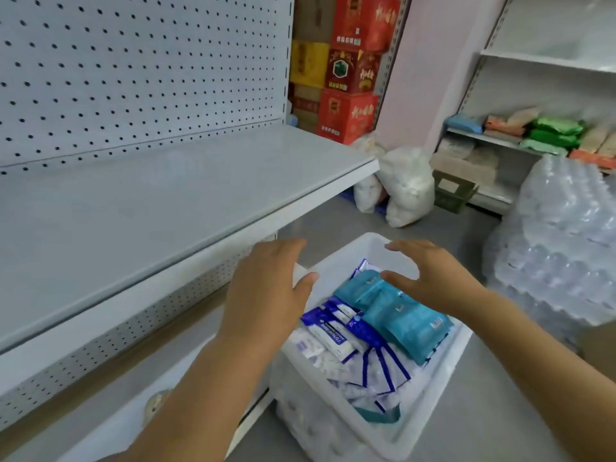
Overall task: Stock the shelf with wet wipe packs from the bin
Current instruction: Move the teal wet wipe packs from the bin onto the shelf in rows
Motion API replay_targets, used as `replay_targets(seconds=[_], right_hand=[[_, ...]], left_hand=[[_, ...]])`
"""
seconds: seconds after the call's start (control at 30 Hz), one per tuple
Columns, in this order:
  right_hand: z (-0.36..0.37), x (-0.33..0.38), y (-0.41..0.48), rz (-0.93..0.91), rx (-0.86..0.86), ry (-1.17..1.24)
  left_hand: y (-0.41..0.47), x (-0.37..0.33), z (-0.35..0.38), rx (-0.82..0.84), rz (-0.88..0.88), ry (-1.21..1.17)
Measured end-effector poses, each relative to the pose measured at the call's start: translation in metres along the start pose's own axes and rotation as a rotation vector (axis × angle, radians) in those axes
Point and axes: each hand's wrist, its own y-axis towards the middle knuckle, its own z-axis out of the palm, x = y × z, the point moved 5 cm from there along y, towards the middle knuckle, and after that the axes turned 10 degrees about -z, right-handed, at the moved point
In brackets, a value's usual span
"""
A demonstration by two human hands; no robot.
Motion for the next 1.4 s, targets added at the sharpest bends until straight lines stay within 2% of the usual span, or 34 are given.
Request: replay_targets(seconds=[0.1, 0.23, 0.37, 0.57, 0.77, 0.9, 1.07, 1.2, 1.27, 1.4], right_hand=[[0.022, -0.042, -0.008, 0.062, 0.173, -0.003], [0.070, -0.081, -0.021, 0.074, 0.488, -0.031], [0.103, -0.103, -0.023, 0.047, 0.645, -0.143], [0.120, -0.111, -0.012, -0.034, 0.689, -0.314], [0.118, -0.115, 0.001, -0.092, 0.666, -0.446], [0.110, -0.120, -0.002, 0.007, 0.621, -0.291], [0.094, -0.112, -0.005, 0.123, 0.458, -0.023], [0.086, -0.100, -0.005, 0.203, 0.440, 0.157], [0.079, -0.087, -0.008, 0.264, 0.446, 0.285], [0.069, -0.029, -0.009, 0.309, 0.379, 0.774]], left_hand=[[-0.004, 0.018, 0.039, 0.148, -0.011, 0.169], [-0.012, 0.033, 0.068, 0.270, -0.028, 0.233], [-0.013, 0.046, 0.098, 0.356, -0.072, 0.301], [-0.020, 0.080, 0.129, 0.560, -0.166, 0.405], [-0.025, 0.091, 0.129, 0.554, -0.161, 0.387], [-0.026, 0.089, 0.130, 0.552, -0.159, 0.379], [-0.026, 0.083, 0.128, 0.537, -0.167, 0.318], [-0.028, 0.078, 0.121, 0.506, -0.176, 0.234], [-0.030, 0.074, 0.115, 0.478, -0.205, 0.129], [-0.029, 0.059, 0.100, 0.455, -0.409, -0.301]])
